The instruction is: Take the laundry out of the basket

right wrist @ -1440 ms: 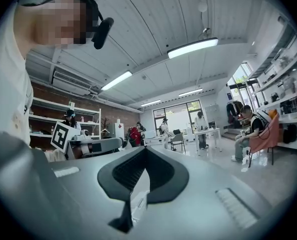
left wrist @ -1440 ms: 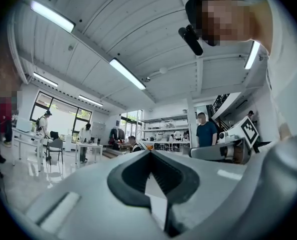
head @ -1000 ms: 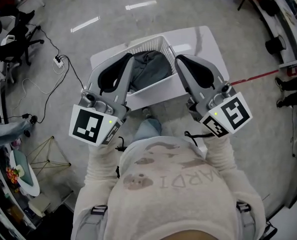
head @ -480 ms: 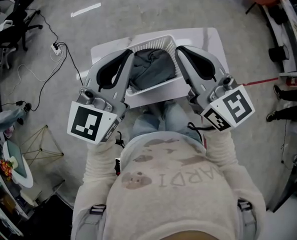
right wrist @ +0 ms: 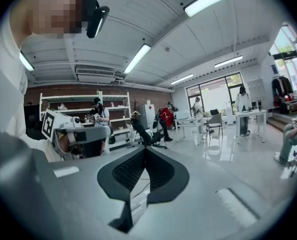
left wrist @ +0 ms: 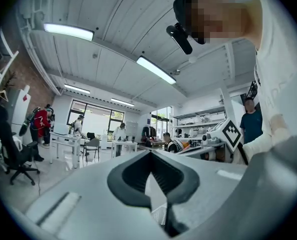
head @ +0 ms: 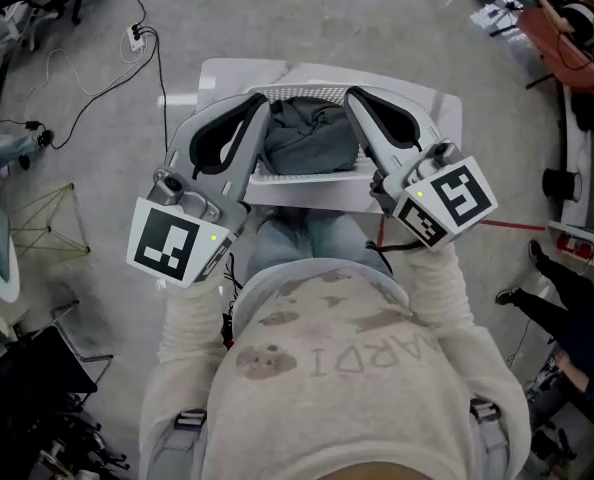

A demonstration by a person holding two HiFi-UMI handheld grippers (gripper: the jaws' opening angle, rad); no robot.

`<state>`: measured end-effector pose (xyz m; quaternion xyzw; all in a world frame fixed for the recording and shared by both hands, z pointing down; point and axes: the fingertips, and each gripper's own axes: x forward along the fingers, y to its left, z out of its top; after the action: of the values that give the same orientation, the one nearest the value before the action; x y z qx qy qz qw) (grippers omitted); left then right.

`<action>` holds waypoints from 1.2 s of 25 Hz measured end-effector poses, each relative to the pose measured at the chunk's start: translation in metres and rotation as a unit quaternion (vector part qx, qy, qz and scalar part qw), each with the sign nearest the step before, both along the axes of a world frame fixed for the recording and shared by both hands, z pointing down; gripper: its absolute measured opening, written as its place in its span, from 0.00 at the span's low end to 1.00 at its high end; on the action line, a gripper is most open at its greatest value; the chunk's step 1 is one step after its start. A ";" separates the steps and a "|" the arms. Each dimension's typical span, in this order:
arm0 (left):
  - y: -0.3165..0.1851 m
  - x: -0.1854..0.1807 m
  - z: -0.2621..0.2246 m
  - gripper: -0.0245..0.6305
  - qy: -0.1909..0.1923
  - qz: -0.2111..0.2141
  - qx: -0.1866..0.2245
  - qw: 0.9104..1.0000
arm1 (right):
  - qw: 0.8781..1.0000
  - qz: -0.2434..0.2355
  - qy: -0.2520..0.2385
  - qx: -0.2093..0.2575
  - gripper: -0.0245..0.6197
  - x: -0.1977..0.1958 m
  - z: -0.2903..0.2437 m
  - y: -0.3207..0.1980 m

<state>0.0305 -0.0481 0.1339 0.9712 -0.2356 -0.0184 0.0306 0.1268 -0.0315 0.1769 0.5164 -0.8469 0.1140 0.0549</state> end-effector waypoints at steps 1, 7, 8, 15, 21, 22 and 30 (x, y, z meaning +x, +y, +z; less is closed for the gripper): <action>-0.002 0.002 0.002 0.04 0.000 -0.008 0.000 1.000 | 1.000 -0.010 0.004 -0.011 0.08 0.002 0.011 -0.004; -0.014 0.002 0.023 0.04 -0.023 -0.062 -0.004 0.998 | 0.993 -0.072 0.032 -0.093 0.09 0.003 0.088 -0.030; -0.016 0.002 0.027 0.04 -0.028 -0.068 -0.006 0.997 | 0.990 -0.083 0.040 -0.104 0.11 0.002 0.101 -0.033; -0.021 0.003 0.048 0.04 -0.039 -0.098 -0.020 0.994 | 0.967 -0.166 0.116 -0.153 0.21 -0.003 0.182 -0.042; -0.026 -0.006 0.078 0.04 -0.040 -0.101 -0.041 0.993 | 0.932 -0.232 0.182 -0.210 0.39 -0.021 0.264 -0.038; -0.028 -0.008 0.084 0.04 -0.040 -0.100 -0.044 0.993 | 0.924 -0.245 0.196 -0.218 0.42 -0.025 0.277 -0.035; -0.050 -0.014 0.131 0.04 -0.045 -0.065 -0.058 0.995 | 0.863 -0.311 0.280 -0.283 0.59 -0.045 0.371 -0.014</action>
<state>0.0164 -0.0979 0.2650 0.9503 -0.2998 0.0368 0.0749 0.0821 -0.0451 0.5478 0.1988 -0.8439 0.1767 0.4658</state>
